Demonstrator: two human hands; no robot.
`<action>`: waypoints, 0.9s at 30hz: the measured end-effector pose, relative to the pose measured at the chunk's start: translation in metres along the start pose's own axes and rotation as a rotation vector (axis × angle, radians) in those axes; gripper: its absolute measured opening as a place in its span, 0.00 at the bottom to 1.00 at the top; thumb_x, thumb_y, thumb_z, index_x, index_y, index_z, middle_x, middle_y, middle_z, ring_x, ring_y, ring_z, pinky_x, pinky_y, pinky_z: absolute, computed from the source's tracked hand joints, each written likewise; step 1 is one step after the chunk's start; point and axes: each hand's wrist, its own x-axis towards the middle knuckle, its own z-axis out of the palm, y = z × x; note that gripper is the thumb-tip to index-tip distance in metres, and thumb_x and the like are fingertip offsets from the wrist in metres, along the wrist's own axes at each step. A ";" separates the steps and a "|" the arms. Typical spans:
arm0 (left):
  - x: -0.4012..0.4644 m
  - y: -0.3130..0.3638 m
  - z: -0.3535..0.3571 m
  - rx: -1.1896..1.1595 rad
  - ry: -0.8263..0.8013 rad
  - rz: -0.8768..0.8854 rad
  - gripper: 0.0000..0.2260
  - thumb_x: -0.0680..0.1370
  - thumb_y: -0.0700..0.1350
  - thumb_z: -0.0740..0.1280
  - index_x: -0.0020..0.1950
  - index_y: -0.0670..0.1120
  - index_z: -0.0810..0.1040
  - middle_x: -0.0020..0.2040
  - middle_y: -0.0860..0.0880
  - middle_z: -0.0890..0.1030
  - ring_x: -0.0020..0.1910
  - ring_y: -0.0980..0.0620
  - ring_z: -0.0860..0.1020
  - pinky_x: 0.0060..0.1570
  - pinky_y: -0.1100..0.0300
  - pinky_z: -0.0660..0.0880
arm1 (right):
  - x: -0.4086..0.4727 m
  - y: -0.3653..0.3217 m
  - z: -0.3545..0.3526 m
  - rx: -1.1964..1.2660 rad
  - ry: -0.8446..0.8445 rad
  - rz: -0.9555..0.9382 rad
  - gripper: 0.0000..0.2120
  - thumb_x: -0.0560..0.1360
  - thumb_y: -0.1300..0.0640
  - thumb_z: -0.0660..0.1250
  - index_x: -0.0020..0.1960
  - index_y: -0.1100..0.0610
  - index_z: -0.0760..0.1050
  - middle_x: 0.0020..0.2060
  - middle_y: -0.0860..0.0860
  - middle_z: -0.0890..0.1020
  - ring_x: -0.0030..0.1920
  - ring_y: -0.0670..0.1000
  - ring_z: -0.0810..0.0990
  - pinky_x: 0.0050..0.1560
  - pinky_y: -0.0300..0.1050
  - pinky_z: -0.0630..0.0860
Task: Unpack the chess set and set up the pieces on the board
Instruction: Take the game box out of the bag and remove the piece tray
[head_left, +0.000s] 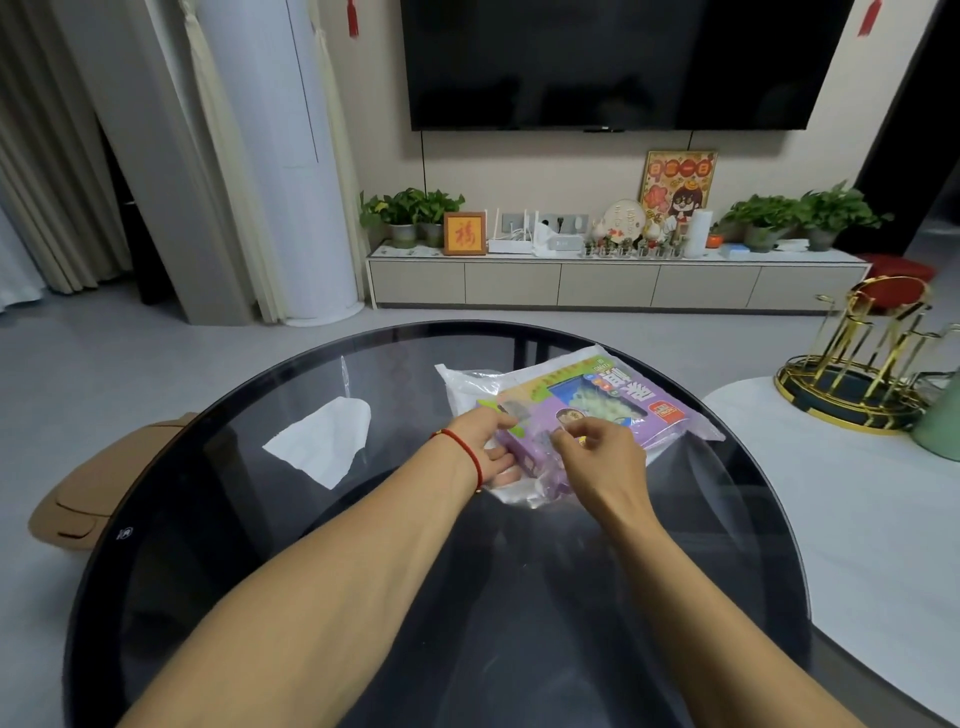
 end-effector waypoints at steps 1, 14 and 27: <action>-0.001 0.003 0.001 0.001 -0.004 -0.012 0.11 0.78 0.38 0.68 0.57 0.40 0.68 0.48 0.39 0.78 0.57 0.42 0.79 0.63 0.43 0.73 | 0.001 0.000 -0.001 0.001 -0.001 -0.003 0.07 0.75 0.53 0.69 0.42 0.52 0.83 0.45 0.50 0.86 0.47 0.53 0.83 0.46 0.44 0.75; -0.001 0.007 0.005 0.088 -0.062 0.002 0.06 0.75 0.31 0.68 0.50 0.37 0.76 0.45 0.40 0.80 0.48 0.42 0.81 0.59 0.44 0.79 | -0.002 -0.009 -0.009 0.013 0.024 -0.119 0.10 0.77 0.50 0.70 0.40 0.52 0.83 0.44 0.46 0.85 0.45 0.51 0.81 0.43 0.43 0.72; -0.029 -0.004 -0.024 0.117 -0.103 0.145 0.10 0.79 0.34 0.68 0.60 0.38 0.76 0.45 0.40 0.81 0.49 0.42 0.83 0.54 0.45 0.80 | 0.001 0.005 -0.014 -0.564 -0.178 -0.186 0.24 0.83 0.38 0.43 0.74 0.38 0.67 0.76 0.44 0.67 0.78 0.52 0.59 0.70 0.77 0.38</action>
